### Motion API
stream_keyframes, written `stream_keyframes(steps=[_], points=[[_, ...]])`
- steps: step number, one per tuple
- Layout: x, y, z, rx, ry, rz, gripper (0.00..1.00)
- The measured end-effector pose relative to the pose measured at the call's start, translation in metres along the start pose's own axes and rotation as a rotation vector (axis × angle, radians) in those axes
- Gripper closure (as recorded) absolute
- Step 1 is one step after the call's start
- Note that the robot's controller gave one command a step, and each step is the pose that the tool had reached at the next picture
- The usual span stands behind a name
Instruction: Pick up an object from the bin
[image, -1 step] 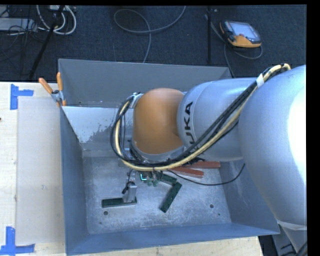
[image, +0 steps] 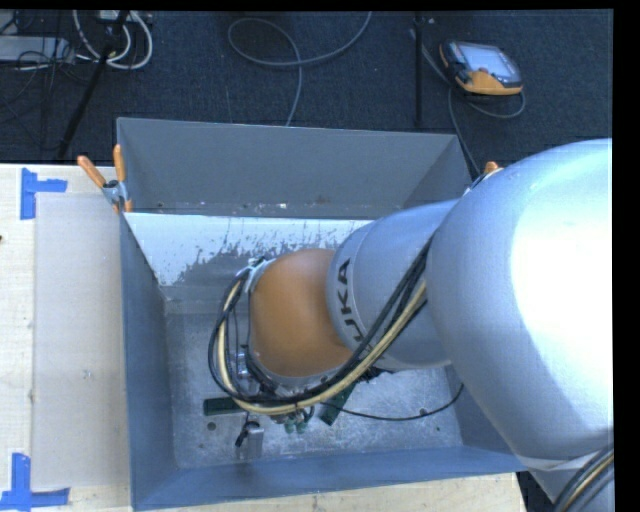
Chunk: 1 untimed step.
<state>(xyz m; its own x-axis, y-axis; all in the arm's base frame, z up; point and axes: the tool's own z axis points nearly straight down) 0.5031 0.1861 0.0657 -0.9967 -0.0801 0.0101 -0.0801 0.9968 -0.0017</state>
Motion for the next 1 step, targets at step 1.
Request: stream_keyframes(steps=[1], points=[[-0.023,0.0002,-0.0359,-0.003,-0.013,0.022,0.0]])
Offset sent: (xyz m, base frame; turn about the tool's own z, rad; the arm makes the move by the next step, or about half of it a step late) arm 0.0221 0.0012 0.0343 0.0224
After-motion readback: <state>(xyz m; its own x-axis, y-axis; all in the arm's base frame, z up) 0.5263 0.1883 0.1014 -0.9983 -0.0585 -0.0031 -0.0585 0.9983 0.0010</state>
